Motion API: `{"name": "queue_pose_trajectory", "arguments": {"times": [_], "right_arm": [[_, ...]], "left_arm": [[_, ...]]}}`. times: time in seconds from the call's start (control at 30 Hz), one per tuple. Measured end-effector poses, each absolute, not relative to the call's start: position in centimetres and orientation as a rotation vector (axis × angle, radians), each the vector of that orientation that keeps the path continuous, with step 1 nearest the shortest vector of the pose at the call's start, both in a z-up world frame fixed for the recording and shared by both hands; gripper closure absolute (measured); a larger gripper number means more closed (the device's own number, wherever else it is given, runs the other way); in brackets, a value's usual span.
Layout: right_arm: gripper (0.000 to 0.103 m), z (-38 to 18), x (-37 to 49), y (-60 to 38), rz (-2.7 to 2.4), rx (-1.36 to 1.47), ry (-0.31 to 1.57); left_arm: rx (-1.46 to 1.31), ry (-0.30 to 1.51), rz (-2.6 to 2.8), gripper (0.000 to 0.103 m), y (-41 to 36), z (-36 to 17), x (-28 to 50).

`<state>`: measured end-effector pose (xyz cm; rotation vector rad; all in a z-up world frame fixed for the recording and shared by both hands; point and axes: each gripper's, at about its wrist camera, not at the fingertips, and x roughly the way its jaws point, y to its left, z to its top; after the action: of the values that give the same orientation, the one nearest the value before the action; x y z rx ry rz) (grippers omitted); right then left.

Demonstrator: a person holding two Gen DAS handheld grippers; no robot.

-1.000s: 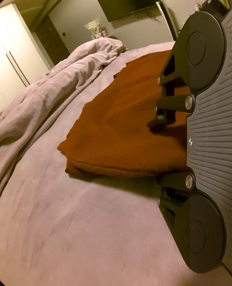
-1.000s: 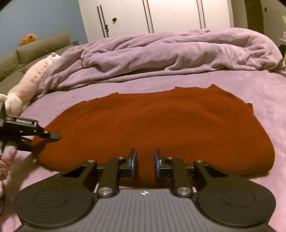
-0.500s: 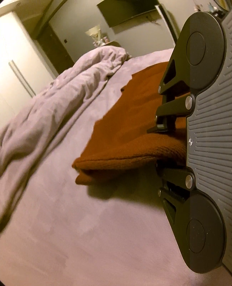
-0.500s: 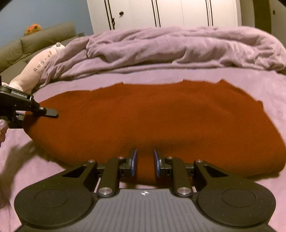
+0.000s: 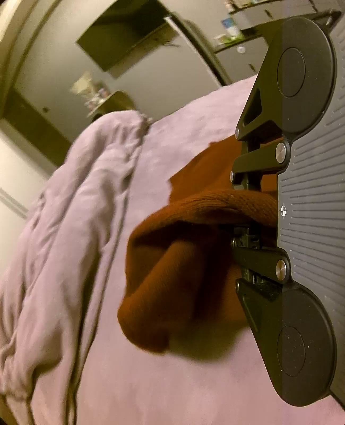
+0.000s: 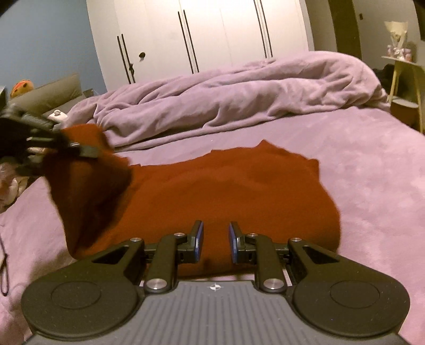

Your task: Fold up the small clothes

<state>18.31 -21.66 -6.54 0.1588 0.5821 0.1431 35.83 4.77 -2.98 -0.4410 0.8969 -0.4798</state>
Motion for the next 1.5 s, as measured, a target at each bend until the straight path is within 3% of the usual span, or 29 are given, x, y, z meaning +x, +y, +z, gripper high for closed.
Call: {"name": "queue_pose_trajectory", "arguments": {"times": [0.13, 0.2, 0.3, 0.37, 0.5, 0.63, 0.77, 0.97, 1.07, 1.13, 1.23, 1.5], "right_arm": [[0.083, -6.9, 18.2, -22.6, 0.132, 0.168, 0.598], [0.083, -7.2, 18.1, -23.0, 0.126, 0.161, 0.611], [0.083, -7.4, 17.8, -23.5, 0.119, 0.154, 0.617], [0.083, -7.5, 17.8, -23.7, 0.114, 0.155, 0.622], [0.083, -6.8, 18.2, -23.8, 0.117, 0.171, 0.609], [0.083, -4.8, 19.1, -22.4, 0.165, 0.169, 0.551], [0.083, -3.8, 20.7, -19.7, 0.262, 0.142, 0.540], [0.084, -8.7, 24.4, -18.9, 0.239, 0.091, 0.742], [0.084, -8.1, 24.6, -20.1, 0.253, 0.147, 0.750], [0.080, -7.0, 24.9, -20.7, 0.252, 0.192, 0.736], [0.063, -5.9, 26.3, -21.1, 0.282, 0.269, 0.722], [0.060, -6.7, 31.0, -19.3, 0.376, 0.400, 0.823]], "left_arm": [[-0.296, 0.954, -0.462, 0.080, -0.8, -6.5, 35.7], [-0.248, 0.956, -0.480, 0.069, -2.2, -7.5, 35.3], [-0.229, 0.926, -0.529, 0.055, -2.2, -6.2, 34.0], [-0.240, 0.896, -0.546, 0.053, -1.6, -4.6, 32.6], [-0.247, 0.800, -0.498, 0.039, 1.8, -2.2, 30.0], [-0.228, 0.754, -0.297, 0.038, 5.2, -2.3, 29.3], [-0.283, 0.848, -0.236, 0.038, 6.5, -4.8, 30.3], [-0.332, 0.908, -0.287, 0.036, 6.2, -7.6, 31.1], [-0.342, 0.915, -0.302, 0.034, 6.2, -8.3, 31.3], [-0.338, 0.912, -0.294, 0.031, 6.4, -8.4, 31.3], [-0.330, 0.898, -0.291, 0.031, 7.0, -7.9, 30.5], [-0.272, 0.881, -0.185, 0.030, 9.4, -7.0, 29.6]]}}
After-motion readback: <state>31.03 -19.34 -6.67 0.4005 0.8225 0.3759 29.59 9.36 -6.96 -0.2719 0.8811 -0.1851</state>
